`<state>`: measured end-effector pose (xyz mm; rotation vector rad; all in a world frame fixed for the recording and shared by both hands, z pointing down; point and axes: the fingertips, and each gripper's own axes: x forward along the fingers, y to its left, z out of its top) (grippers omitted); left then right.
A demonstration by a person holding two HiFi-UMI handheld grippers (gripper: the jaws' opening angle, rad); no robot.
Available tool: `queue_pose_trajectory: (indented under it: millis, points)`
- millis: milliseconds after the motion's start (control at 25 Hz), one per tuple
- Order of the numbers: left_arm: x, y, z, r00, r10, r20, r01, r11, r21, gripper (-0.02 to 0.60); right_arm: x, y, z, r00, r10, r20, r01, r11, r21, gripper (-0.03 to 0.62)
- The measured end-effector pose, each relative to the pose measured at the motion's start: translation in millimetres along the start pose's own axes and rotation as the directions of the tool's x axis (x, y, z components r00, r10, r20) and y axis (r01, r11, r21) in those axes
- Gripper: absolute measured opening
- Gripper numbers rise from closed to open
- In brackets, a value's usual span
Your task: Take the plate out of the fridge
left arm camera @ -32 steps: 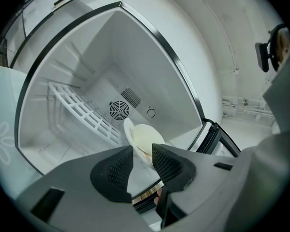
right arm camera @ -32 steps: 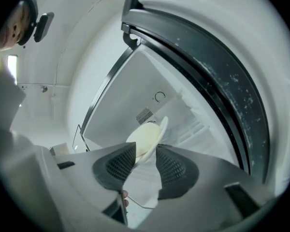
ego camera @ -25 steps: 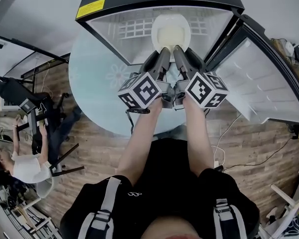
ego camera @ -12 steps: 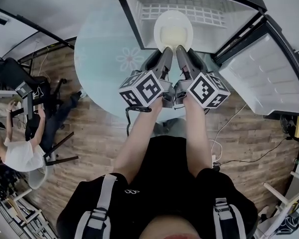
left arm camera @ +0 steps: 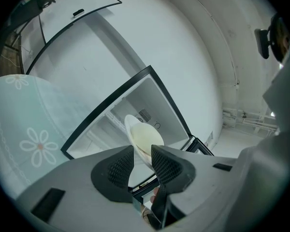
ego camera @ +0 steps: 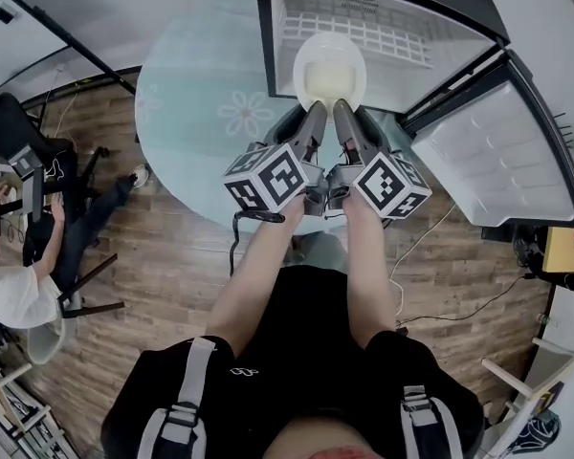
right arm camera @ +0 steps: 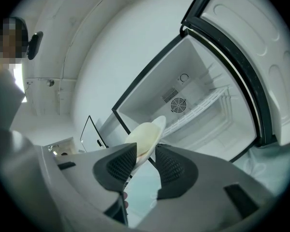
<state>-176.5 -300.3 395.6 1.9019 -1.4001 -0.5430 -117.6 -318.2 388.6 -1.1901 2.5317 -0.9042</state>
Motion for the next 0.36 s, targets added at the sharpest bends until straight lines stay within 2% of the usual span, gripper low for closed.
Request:
queue_pose_trajectory:
  millis: [360]
  points:
    - [-17,5,4,1.0,0.006,0.007,-0.006,1.0,-0.002,0.106,-2,13,-11,1.0,0.014,-0.008,-0.014,1.0,0.005,0.123]
